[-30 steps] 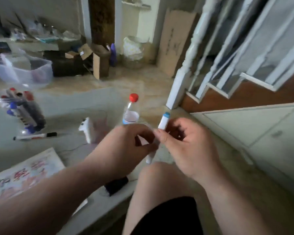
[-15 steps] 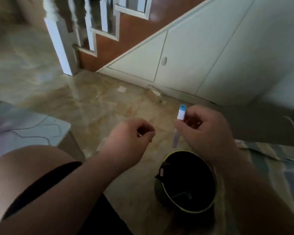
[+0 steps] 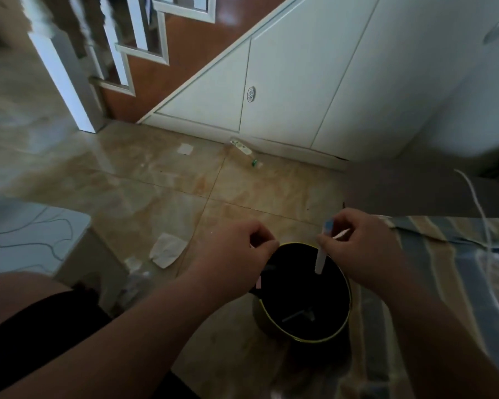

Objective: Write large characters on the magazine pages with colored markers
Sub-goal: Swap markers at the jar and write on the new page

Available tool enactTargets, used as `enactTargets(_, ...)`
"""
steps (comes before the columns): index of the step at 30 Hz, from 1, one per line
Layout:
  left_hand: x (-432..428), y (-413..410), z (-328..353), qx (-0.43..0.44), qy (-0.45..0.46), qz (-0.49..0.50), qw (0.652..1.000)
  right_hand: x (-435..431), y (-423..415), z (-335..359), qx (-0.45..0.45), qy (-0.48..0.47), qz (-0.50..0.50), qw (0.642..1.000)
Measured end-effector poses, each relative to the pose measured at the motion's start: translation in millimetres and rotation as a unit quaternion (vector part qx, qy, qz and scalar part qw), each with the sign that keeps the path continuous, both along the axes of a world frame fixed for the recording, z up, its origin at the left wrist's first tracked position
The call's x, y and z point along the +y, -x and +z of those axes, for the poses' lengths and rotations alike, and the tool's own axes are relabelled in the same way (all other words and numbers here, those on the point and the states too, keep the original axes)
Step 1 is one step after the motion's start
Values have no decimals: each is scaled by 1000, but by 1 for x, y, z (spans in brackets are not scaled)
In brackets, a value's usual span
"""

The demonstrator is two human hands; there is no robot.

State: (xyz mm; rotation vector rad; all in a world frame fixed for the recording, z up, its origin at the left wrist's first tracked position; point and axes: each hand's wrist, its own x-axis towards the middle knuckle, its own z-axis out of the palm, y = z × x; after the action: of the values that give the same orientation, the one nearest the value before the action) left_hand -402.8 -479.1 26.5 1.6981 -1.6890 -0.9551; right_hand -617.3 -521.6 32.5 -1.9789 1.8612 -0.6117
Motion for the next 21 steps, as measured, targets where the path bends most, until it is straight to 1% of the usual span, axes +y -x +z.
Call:
enactTargets(2, 1, 0, -1, 0, -1, 0, 1000, -2, -1, -1, 4, -9, -16, 1000)
enactTargets(4, 2, 0, -2, 2, -2, 0, 1000, -4, -6, 1, -12, -8, -18, 1000)
enactTargets(8, 2, -5, -1, 2, 5, 17, 1000, -4, -32, 4, -28, -5, 16, 999)
enactTargets(11, 3, -18, 5, 4, 16, 49, 999, -6, -55, 6, -39, -5, 48, 998)
enactTargets(14, 15, -47, 14, 14, 16, 107, 994, -9, -86, 9, -47, -3, 77, 996)
enactTargets(16, 29, -78, 21, 15, 36, 161, 986, -7, -116, 15, -56, 9, 115, 992)
enactTargets(18, 47, -113, 28, 2, 48, 209, 977, -2, -151, 26, -72, 23, 161, 984)
enactTargets(21, 84, -160, 35, -29, 52, 269, 961, 13, -207, 45, -72, 23, 229, 971)
